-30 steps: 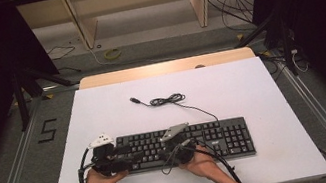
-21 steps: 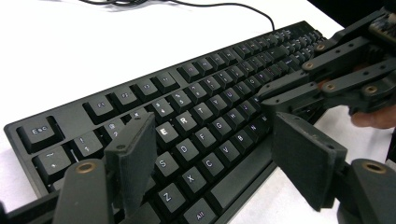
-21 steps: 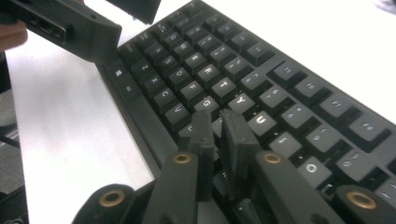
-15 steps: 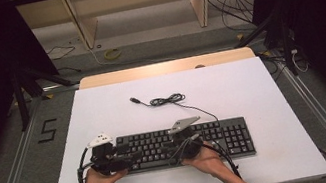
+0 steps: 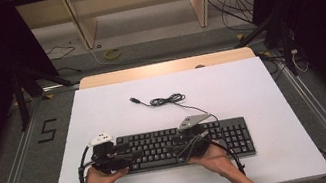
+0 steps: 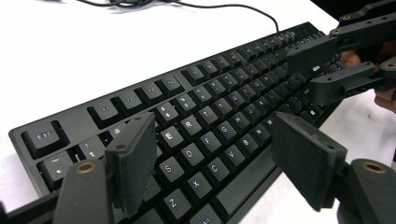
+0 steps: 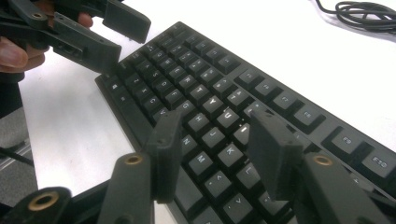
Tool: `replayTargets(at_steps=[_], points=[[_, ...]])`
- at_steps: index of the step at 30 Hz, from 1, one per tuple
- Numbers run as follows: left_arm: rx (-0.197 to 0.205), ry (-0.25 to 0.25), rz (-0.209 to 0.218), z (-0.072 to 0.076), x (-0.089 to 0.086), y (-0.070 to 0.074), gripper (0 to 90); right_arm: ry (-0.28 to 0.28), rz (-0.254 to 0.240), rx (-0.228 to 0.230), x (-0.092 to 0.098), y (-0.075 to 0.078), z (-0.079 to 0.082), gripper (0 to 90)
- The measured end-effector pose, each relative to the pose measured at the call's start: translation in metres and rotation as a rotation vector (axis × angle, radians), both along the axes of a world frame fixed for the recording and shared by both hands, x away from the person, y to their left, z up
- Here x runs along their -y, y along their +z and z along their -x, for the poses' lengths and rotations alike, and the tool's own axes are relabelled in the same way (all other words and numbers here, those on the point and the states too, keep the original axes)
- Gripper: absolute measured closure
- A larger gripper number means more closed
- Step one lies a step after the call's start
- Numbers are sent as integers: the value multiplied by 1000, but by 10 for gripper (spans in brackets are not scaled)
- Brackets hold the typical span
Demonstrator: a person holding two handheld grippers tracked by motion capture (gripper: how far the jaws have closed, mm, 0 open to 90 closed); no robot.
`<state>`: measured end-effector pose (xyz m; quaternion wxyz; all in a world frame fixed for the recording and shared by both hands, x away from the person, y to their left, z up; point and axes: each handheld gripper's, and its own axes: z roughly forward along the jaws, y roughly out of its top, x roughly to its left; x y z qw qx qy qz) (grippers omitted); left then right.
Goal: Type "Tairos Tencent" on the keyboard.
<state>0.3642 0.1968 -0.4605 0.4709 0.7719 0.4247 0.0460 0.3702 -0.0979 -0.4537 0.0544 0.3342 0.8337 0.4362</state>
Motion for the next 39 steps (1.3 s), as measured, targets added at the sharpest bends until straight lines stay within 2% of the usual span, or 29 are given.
replayTargets(at_steps=[8, 16, 20, 28, 32, 39], points=[[2, -5, -3, -2, 2, 0, 308, -17, -19, 2, 7, 2, 2, 497], [2, -16, -13, -4, 5, -1, 319, -39, -43, 22, 18, 4, 5, 463], [-15, -17, -11, -6, 7, -2, 333, -58, -58, 29, 28, 6, 7, 455], [-24, -34, -43, -12, 15, -4, 352, -84, -78, 40, 44, 6, 12, 442], [-19, -41, -50, -15, 17, -3, 390, -95, -86, 43, 49, 6, 13, 432], [-44, -57, -66, -20, 23, -5, 533, -100, -95, 46, 55, 7, 18, 421]])
